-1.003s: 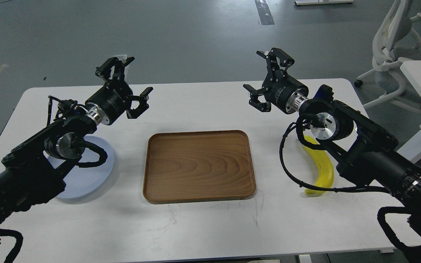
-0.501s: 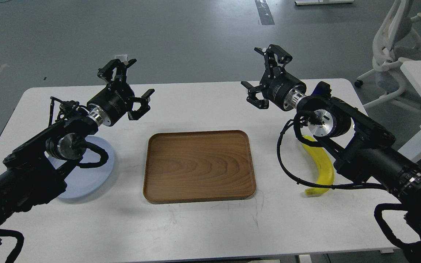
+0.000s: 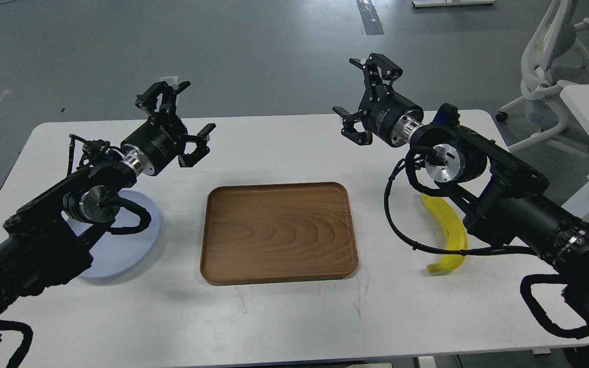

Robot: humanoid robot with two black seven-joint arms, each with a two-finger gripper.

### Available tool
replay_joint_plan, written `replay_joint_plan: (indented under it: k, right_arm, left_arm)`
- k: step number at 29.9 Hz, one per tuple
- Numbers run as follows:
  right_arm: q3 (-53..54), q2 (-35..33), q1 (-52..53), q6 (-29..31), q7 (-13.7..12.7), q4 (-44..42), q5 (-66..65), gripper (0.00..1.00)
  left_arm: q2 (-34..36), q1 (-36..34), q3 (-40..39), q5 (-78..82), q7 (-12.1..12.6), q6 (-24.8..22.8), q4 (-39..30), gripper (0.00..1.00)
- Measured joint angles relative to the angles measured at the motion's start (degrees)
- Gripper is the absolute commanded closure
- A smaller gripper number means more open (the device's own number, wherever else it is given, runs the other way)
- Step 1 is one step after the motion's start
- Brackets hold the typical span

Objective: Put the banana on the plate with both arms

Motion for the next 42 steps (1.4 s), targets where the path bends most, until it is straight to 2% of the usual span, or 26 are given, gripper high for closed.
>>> replay_joint_plan:
  k: [22, 24, 26, 28, 31, 36, 42]
  right_arm:
    - [-0.11, 0.50, 0.02, -0.20, 0.00, -0.02, 0.00, 0.00]
    - [-0.11, 0.49, 0.01, -0.20, 0.11, -0.02, 0.00, 0.00]
    - [-0.14, 0.43, -0.09, -0.20, 0.28, -0.02, 0.00, 0.00]
    - [-0.17, 0.29, -0.35, -0.20, 0.48, -0.02, 0.00, 0.00]
    - [-0.16, 0.12, -0.71, -0.20, 0.65, -0.02, 0.00, 0.00]
    - [-0.01, -0.32, -0.93, -0.20, 0.79, 0.00, 0.00, 0.00]
    - [0.00, -0.55, -1.12, -0.19, 0.80, 0.07, 0.00, 0.00]
  left_arm:
    - [0.35, -0.21, 0.77, 0.92, -0.10, 1.54, -0.08, 0.02]
    - [0.35, -1.02, 2.46, 3.81, -0.56, 3.64, -0.02, 0.02]
    - [0.68, -2.22, 4.18, 10.78, -1.98, 8.56, -0.52, 0.02]
    - [1.72, -3.36, 5.12, 22.83, -6.09, 16.20, -2.40, 0.02]
    - [4.55, -3.77, 5.55, 40.34, -10.96, 24.45, -6.01, 0.02]
    - [13.43, -3.53, 10.22, 52.82, -12.38, 27.50, -12.05, 0.02]
    - [22.74, -4.07, 20.79, 54.50, -12.49, 27.60, -13.17, 0.02]
